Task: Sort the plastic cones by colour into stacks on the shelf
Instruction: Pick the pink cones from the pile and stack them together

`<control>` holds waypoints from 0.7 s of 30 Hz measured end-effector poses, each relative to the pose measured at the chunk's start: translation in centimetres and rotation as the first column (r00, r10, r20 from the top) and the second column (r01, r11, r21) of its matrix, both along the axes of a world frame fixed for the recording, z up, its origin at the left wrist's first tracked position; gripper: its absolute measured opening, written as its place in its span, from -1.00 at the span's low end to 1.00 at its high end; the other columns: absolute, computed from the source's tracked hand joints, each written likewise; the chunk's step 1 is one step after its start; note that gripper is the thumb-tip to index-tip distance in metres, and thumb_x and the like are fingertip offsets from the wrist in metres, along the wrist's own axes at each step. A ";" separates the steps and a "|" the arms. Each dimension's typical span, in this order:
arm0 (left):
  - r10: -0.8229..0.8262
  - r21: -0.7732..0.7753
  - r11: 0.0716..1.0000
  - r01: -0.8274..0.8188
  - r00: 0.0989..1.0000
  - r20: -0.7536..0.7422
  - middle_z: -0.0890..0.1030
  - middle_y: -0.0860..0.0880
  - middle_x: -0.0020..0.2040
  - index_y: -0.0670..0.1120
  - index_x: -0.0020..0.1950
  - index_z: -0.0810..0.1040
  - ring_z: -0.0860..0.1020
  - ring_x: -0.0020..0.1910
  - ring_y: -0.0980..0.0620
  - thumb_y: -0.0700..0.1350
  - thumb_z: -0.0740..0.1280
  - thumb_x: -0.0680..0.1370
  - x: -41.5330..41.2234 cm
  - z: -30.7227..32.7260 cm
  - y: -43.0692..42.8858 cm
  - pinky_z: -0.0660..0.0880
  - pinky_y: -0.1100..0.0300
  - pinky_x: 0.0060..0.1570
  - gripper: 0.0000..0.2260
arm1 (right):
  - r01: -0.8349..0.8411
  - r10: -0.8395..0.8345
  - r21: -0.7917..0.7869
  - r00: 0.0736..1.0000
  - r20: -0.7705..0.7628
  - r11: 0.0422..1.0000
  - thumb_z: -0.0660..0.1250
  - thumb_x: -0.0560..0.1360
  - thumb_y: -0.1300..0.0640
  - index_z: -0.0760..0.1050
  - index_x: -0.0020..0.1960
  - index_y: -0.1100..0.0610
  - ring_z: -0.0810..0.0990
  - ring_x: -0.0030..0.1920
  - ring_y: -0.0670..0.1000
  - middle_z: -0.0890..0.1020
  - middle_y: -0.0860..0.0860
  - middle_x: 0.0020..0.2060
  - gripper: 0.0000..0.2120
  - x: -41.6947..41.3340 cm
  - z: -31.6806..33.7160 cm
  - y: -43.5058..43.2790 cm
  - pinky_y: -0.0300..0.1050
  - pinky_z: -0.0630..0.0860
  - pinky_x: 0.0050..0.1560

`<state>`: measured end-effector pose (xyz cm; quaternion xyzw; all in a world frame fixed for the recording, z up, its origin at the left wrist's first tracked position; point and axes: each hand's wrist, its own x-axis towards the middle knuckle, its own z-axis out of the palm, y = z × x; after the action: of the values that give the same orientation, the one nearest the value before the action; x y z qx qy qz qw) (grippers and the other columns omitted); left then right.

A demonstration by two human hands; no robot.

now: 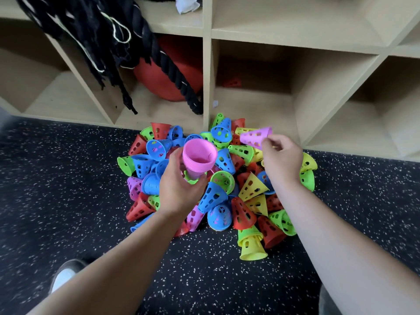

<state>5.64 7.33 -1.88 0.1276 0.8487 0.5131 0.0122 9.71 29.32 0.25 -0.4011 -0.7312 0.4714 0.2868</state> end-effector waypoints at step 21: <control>0.134 -0.041 0.990 -0.134 0.991 0.003 0.55 0.22 0.10 0.06 0.38 0.37 0.56 0.06 0.19 -0.12 0.50 0.40 0.2 -1.2 -5.3 0.53 0.15 0.08 -0.41 | -0.512 0.516 -0.067 0.846 0.131 0.856 0.40 0.50 0.12 0.67 -0.16 0.04 0.43 -0.45 -0.17 0.59 -0.07 -0.44 -0.90 4.7 -2.3 -13.0 -0.27 0.39 -0.38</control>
<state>5.83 2.00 -3.04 0.0688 0.8655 0.4959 -0.0173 14.43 16.37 -2.02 -0.2279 -0.8237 0.5112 0.0907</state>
